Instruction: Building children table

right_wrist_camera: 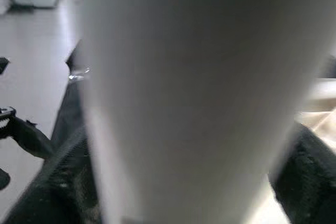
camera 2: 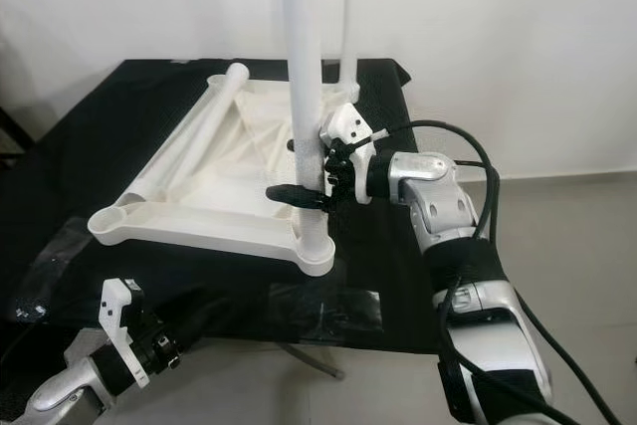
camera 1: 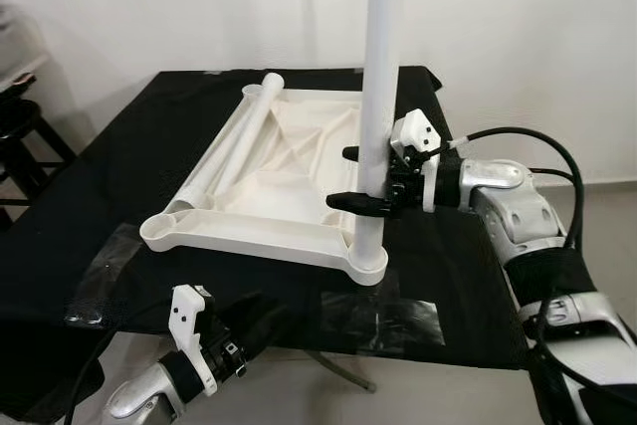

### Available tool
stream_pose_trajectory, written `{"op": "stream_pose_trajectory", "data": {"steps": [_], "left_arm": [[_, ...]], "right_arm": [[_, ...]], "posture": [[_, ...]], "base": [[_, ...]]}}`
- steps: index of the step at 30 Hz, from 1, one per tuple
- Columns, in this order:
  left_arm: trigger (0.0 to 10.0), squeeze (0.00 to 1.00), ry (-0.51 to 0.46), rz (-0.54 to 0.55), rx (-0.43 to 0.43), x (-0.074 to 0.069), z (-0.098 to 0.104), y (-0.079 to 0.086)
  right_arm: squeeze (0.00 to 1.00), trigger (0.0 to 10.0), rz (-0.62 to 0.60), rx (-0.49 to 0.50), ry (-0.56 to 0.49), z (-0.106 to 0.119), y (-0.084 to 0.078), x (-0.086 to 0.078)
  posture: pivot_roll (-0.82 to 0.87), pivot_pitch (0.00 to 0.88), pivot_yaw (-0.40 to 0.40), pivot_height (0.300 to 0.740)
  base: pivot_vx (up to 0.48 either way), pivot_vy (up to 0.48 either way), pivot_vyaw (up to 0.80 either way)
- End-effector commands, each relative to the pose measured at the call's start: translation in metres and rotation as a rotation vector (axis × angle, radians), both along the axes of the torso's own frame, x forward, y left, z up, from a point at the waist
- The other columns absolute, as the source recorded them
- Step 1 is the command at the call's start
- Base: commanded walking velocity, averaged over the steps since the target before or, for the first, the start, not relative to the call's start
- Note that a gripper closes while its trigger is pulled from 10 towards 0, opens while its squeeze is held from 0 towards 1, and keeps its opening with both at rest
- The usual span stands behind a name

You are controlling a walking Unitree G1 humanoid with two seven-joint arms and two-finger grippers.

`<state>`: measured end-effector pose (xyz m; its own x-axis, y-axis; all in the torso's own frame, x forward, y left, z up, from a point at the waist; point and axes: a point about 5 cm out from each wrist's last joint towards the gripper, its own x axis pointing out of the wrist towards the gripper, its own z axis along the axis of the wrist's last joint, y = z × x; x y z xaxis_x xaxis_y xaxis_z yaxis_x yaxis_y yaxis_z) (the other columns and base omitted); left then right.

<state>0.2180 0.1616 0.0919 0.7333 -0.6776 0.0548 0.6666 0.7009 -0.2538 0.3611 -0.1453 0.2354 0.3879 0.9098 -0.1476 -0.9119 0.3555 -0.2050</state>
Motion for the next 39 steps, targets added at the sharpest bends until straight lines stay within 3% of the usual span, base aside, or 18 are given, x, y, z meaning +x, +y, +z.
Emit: {"op": "stream_pose_trajectory", "data": {"steps": [1, 7, 11, 14, 16, 17, 19, 20, 22, 23, 24, 28, 29, 32, 33, 36, 38, 39], "left_arm": [[10.0, 0.00, 0.004, 0.007, 0.023, -0.001, 0.001, 0.005], [10.0, 0.00, 0.004, 0.010, 0.020, -0.001, 0.002, 0.004], [10.0, 0.00, 0.002, 0.011, 0.011, 0.001, 0.002, 0.002], [10.0, 0.00, -0.001, 0.009, 0.006, 0.001, 0.002, 0.001], [10.0, 0.00, -0.001, 0.008, 0.006, 0.001, 0.002, 0.001], [10.0, 0.00, -0.002, 0.008, 0.005, 0.002, 0.002, 0.002], [10.0, 0.00, -0.002, 0.008, 0.005, 0.002, 0.002, 0.002], [10.0, 0.00, -0.004, 0.008, 0.003, 0.003, 0.002, 0.001], [10.0, 0.00, -0.004, 0.008, 0.003, 0.003, 0.002, 0.001], [10.0, 0.00, -0.008, 0.006, 0.003, 0.005, 0.003, 0.000], [10.0, 0.00, -0.008, 0.006, 0.003, 0.005, 0.003, 0.000], [10.0, 0.00, -0.007, 0.002, 0.002, 0.008, 0.002, -0.001], [10.0, 0.00, -0.007, 0.002, 0.006, 0.008, 0.002, 0.000], [10.0, 0.00, -0.008, 0.003, 0.010, 0.009, 0.002, 0.000], [10.0, 0.00, -0.008, 0.004, 0.012, 0.009, 0.002, 0.001], [10.0, 0.00, -0.008, 0.006, 0.011, 0.009, 0.002, 0.000], [10.0, 0.00, -0.007, 0.005, 0.009, 0.010, 0.002, -0.001], [10.0, 0.00, -0.007, 0.005, 0.009, 0.010, 0.002, -0.001]], "right_arm": [[0.00, 0.0, 0.045, 0.013, 0.010, -0.001, 0.004, 0.000], [0.00, 0.0, 0.091, 0.023, 0.040, -0.008, 0.004, -0.001], [0.00, 0.0, 0.037, 0.061, 0.061, -0.025, 0.000, -0.008], [0.00, 0.0, -0.186, 0.088, 0.168, -0.065, 0.008, -0.035], [0.00, 0.0, -0.272, 0.080, 0.210, -0.077, 0.013, -0.042], [0.00, 0.0, -0.577, 0.102, 0.248, -0.101, 0.021, -0.054], [0.00, 0.0, -0.577, 0.102, 0.248, -0.101, 0.021, -0.054], [0.00, 0.0, -0.767, 0.107, 0.293, -0.117, 0.027, -0.069], [0.00, 0.0, -0.767, 0.107, 0.293, -0.117, 0.027, -0.069], [0.00, 0.0, -0.880, 0.126, 0.310, -0.121, 0.033, -0.073], [0.00, 0.0, -0.880, 0.126, 0.310, -0.121, 0.033, -0.073], [0.00, 0.0, -0.876, 0.162, 0.246, -0.100, 0.046, -0.051], [0.00, 10.0, -0.847, 0.150, 0.210, -0.091, 0.049, -0.045], [0.00, 10.0, -0.808, 0.149, 0.199, -0.084, 0.053, -0.042], [1.00, 10.0, -0.768, 0.166, 0.190, -0.076, 0.055, -0.040], [1.00, 10.0, -0.627, 0.232, 0.162, -0.055, 0.059, -0.035], [1.00, 10.0, -0.412, 0.251, 0.076, -0.035, 0.058, -0.031], [1.00, 10.0, -0.412, 0.251, 0.076, -0.035, 0.058, -0.031]], "posture": [[0.09, 0.069, 0.046, 0.740], [0.07, 0.063, 0.036, 0.740], [0.05, 0.061, 0.030, 0.740], [0.04, 0.065, 0.015, 0.740], [0.04, 0.067, 0.014, 0.740], [0.03, 0.064, 0.017, 0.740], [0.03, 0.064, 0.017, 0.740], [0.01, 0.068, 0.019, 0.740], [0.01, 0.068, 0.019, 0.740], [0.00, 0.065, 0.031, 0.740], [0.00, 0.065, 0.031, 0.740], [0.00, 0.053, 0.032, 0.740], [0.01, 0.049, 0.035, 0.740], [0.01, 0.046, 0.038, 0.740], [0.01, 0.046, 0.038, 0.740], [0.01, 0.048, 0.037, 0.740], [0.01, 0.051, 0.036, 0.740], [0.01, 0.051, 0.036, 0.740]], "base": [[0.000, 0.000, 0.00], [0.000, 0.000, 0.00], [0.000, 0.000, 0.00], [0.000, 0.000, 0.00], [0.000, 0.000, 0.00], [0.000, 0.000, 0.00], [0.000, 0.000, 0.00], [0.000, 0.000, 0.00], [0.000, 0.000, 0.00], [0.000, 0.000, 0.00], [0.000, 0.000, 0.00], [0.000, 0.000, 0.00], [0.000, 0.000, 0.00], [0.000, 0.000, 0.00], [0.000, 0.000, 0.00], [0.000, 0.000, 0.00], [0.000, 0.000, 0.00], [0.000, 0.000, 0.00]]}}
